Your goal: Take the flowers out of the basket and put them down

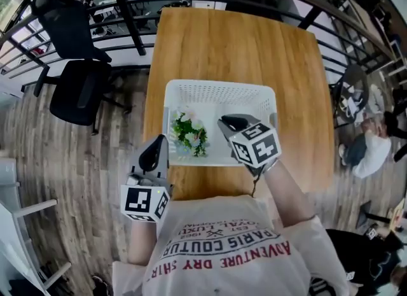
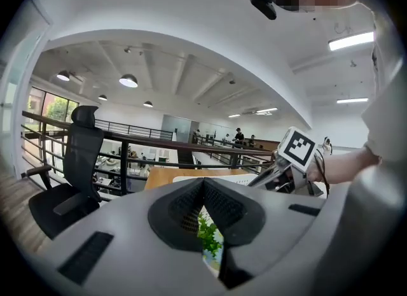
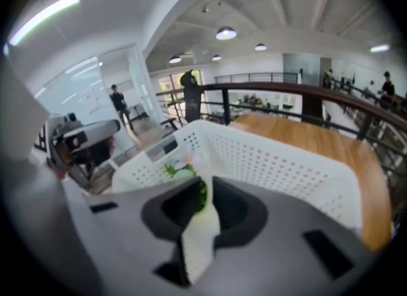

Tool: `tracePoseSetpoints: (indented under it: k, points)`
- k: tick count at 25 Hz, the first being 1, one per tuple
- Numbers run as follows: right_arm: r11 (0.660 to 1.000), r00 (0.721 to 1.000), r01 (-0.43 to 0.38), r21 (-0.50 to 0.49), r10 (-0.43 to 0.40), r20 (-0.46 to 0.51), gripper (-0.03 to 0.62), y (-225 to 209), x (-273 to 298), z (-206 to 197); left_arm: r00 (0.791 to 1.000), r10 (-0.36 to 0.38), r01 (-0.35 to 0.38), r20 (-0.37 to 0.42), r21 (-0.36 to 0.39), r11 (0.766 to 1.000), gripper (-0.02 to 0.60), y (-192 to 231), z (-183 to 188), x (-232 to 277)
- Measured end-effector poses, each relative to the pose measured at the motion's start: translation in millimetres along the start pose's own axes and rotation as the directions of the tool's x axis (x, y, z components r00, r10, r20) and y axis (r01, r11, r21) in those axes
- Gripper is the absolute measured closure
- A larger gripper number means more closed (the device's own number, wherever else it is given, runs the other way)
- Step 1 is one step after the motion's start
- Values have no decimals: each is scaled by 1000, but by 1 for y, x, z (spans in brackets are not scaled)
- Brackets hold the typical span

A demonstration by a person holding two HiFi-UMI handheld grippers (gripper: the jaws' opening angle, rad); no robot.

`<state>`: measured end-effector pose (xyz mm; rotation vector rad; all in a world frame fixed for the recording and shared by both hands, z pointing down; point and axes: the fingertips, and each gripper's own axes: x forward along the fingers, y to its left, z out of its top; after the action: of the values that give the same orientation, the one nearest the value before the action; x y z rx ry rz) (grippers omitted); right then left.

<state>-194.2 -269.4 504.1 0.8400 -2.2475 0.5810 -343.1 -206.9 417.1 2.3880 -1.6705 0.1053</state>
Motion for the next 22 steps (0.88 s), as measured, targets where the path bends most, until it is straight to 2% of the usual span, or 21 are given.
tracePoseSetpoints:
  k: [1,2,3,12,18,22]
  points:
    - [999,998,-44,26,45,-49,486,2,14,-4,1000,0,0,-2,-6,1000,557,7,-2,2]
    - [995,992,-81,57,86,-93,453,3,27,-8,1000,-1,0,-5,-9,1000,557,12,-4,3]
    - [991,985,-102,82,112,-130,450,3,39,-12,1000,-3,3,-10,-13,1000,557,16,-6,4]
    - [996,922,-71,58,87,-377,450,-6,112,-54,998,-48,45,-38,-67,997,557,34,-26,19]
    - [999,887,-46,19,49,-459,482,-10,135,-70,998,-50,46,-30,-112,993,557,46,-32,24]
    - [998,875,-45,41,59,-480,503,-10,138,-74,998,-47,43,-35,-123,991,556,50,-34,25]
